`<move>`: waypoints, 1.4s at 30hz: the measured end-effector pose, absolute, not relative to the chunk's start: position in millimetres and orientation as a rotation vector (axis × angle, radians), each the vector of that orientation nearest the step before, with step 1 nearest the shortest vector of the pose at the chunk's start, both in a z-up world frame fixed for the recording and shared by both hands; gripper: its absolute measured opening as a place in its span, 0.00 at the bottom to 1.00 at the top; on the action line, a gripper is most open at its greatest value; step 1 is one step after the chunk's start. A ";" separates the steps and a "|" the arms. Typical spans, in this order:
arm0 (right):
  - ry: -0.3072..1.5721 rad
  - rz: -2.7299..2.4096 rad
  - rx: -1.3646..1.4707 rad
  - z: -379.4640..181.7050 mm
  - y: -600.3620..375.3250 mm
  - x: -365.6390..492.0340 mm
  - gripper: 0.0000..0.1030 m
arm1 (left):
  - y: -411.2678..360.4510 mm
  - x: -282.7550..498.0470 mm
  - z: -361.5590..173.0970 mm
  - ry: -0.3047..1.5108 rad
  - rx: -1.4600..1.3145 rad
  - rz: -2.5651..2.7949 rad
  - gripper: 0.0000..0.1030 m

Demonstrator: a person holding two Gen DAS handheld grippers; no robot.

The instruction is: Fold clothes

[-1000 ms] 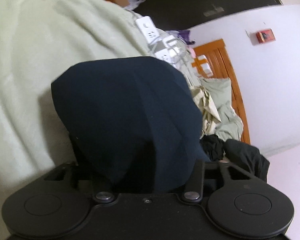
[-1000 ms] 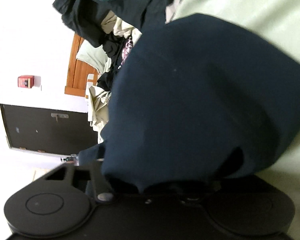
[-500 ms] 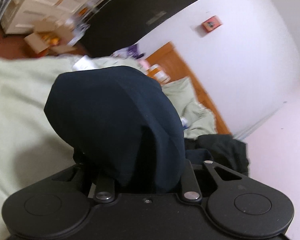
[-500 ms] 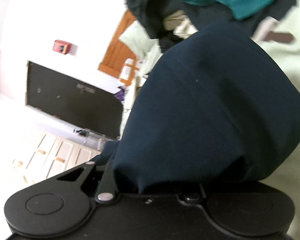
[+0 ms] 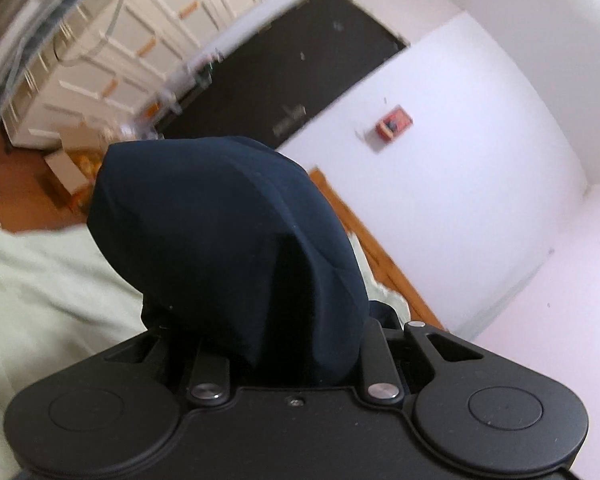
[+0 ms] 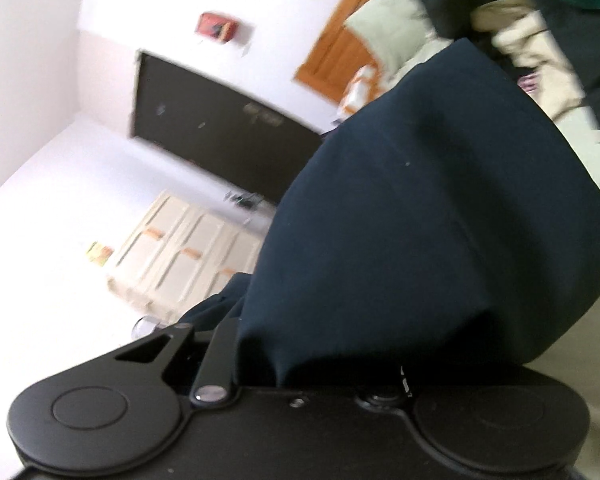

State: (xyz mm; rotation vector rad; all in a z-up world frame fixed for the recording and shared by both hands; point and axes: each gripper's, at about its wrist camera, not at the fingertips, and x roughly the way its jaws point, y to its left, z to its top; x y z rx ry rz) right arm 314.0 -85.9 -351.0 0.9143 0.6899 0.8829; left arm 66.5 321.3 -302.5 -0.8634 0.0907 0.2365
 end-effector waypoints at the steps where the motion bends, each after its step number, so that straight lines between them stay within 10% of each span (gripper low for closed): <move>1: 0.694 0.921 0.911 -346.5 -76.1 320.3 0.18 | 322.0 55.7 -295.5 0.066 -0.859 0.266 0.23; 14: 0.865 1.577 0.778 -325.5 148.9 326.7 0.18 | 312.2 -112.2 -260.6 -0.196 -0.742 0.755 0.23; 33: 1.286 1.527 0.499 -499.3 222.9 311.5 0.20 | 239.3 -188.9 -394.4 0.026 -1.152 1.137 0.37; 36: 1.290 1.497 0.489 -511.4 216.6 328.1 0.27 | 239.2 -192.3 -405.6 0.030 -1.235 1.163 0.52; 40: 1.298 1.385 0.412 -517.6 215.0 343.1 0.73 | 235.2 -191.0 -413.8 0.102 -1.295 1.147 0.79; 42: 1.324 1.337 0.384 -510.9 208.5 346.3 0.75 | 232.3 -192.1 -410.4 0.165 -1.333 1.122 0.79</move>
